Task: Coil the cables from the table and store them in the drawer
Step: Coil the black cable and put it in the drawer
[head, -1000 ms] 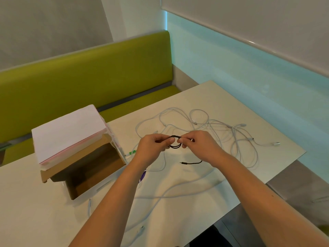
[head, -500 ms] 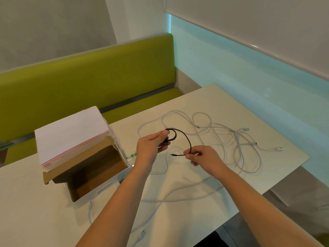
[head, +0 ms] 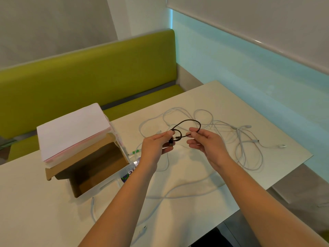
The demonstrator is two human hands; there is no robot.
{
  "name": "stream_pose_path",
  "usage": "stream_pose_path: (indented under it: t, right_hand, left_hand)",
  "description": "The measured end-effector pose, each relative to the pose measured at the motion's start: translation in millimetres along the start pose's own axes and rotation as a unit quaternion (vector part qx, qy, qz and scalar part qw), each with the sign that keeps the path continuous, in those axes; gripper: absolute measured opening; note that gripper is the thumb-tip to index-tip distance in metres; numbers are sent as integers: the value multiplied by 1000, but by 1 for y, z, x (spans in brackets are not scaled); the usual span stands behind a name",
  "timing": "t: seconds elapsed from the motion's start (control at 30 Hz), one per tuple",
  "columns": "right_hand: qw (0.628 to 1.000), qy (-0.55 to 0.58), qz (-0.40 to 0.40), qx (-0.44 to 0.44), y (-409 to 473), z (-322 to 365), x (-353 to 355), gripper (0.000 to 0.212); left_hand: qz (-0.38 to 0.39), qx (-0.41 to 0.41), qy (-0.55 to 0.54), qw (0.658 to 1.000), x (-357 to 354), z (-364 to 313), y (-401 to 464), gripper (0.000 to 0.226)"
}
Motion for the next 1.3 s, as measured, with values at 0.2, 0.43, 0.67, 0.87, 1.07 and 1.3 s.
stream_pose_path:
  t: [0.2, 0.43, 0.67, 0.87, 1.07, 1.3]
  right_hand:
    - [994, 79, 39, -60, -1, -1, -2, 19]
    - [974, 139, 150, -99, -7, 2, -16, 32]
    - [981, 116, 150, -48, -10, 8, -19, 28]
    - [984, -46, 158, -68, -15, 1, -14, 41]
    - [959, -229, 160, -48, -17, -2, -4, 28]
    - [921, -346, 169, -52, -21, -9, -6, 24]
  left_hand:
    - [15, 27, -14, 999, -4, 3, -3, 14]
    - [34, 20, 3, 999, -11, 4, -5, 22]
    - [5, -36, 0, 999, -16, 4, -2, 21]
    - [-22, -67, -32, 997, -19, -1, 5, 24]
    - [-53, -84, -48, 994, -16, -4, 10, 24]
    - [-61, -103, -58, 991, -13, -11, 14, 18]
Point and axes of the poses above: each hand's wrist, its own y-axis towards the middle knuckle, its own x-axis out of the back of the hand, z = x × y, the point moved 2 cm from there along y, towards the middle knuckle, and after that the axes turned 9 degrees about -y, right-handed, at the moved point
